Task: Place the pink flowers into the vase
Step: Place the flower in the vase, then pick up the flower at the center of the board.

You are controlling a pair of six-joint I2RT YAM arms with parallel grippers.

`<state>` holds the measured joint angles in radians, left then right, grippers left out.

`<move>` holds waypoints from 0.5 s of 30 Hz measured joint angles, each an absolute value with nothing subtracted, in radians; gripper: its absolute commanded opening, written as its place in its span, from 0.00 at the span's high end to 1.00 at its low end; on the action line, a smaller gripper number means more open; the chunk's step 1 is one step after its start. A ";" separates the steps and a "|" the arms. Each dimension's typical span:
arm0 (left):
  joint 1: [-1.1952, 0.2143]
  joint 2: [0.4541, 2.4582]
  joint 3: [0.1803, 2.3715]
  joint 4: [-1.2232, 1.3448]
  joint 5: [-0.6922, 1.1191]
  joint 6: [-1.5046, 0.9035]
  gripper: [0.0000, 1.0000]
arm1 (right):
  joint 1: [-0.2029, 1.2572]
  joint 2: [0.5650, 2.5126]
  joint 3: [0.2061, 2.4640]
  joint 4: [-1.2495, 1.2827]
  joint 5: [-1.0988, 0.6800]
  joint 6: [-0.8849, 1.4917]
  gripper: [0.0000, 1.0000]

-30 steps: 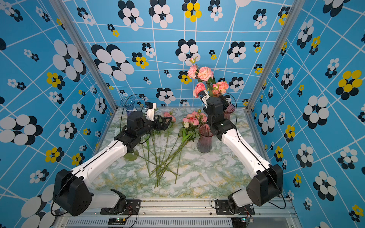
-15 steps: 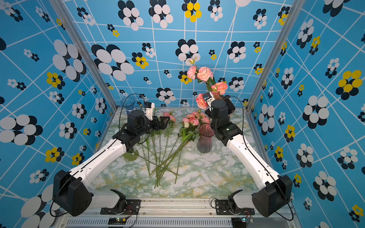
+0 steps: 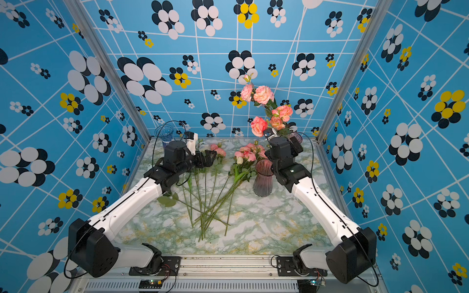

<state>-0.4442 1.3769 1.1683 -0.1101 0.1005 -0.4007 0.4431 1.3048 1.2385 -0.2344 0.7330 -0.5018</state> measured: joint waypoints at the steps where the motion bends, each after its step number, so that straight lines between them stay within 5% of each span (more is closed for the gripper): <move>1: -0.444 1.382 1.172 -0.114 0.096 -0.402 0.01 | 0.443 1.293 1.238 -0.240 0.732 -0.490 0.01; 15: -0.424 1.465 1.180 -0.192 0.083 -0.466 0.00 | 0.496 1.200 1.215 -0.335 0.731 -0.374 0.01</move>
<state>-0.4244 1.4647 1.1805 -0.1925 0.0830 -0.4664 0.4965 1.1999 1.2148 -0.3351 0.7315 -0.3740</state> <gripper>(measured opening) 0.995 0.991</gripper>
